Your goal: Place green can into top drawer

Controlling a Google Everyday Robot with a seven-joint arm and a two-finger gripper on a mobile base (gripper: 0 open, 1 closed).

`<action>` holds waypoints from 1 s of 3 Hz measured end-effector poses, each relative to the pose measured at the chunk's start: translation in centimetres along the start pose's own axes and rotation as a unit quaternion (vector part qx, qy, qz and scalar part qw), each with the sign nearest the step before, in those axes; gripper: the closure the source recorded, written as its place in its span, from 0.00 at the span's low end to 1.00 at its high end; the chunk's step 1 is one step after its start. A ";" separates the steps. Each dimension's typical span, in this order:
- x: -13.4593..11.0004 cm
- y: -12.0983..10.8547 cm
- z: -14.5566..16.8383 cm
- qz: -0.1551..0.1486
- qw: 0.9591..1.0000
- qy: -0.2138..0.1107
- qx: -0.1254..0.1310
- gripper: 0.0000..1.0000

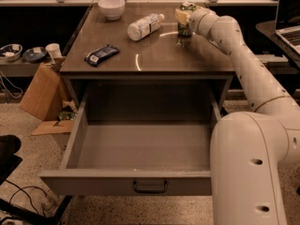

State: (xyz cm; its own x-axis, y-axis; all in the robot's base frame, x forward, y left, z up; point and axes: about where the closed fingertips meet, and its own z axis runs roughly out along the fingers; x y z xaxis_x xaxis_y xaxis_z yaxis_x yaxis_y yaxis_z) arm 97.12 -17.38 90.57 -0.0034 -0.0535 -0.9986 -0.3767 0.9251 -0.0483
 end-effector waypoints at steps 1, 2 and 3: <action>0.0 0.0 0.0 0.000 1.000 0.000 0.000 1.00; -1.0 0.6 -0.9 -0.021 1.000 -0.001 -0.010 1.00; -3.4 1.2 -5.0 -0.069 0.997 -0.001 -0.028 1.00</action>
Offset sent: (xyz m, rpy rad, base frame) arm -0.0497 0.0047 0.0308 -0.1325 -0.0628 0.0671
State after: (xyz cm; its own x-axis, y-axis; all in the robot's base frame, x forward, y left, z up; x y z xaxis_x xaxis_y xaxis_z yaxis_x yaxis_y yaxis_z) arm 91.99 -17.95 94.01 0.0542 -0.1770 -0.9827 -0.4245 0.8867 -0.1831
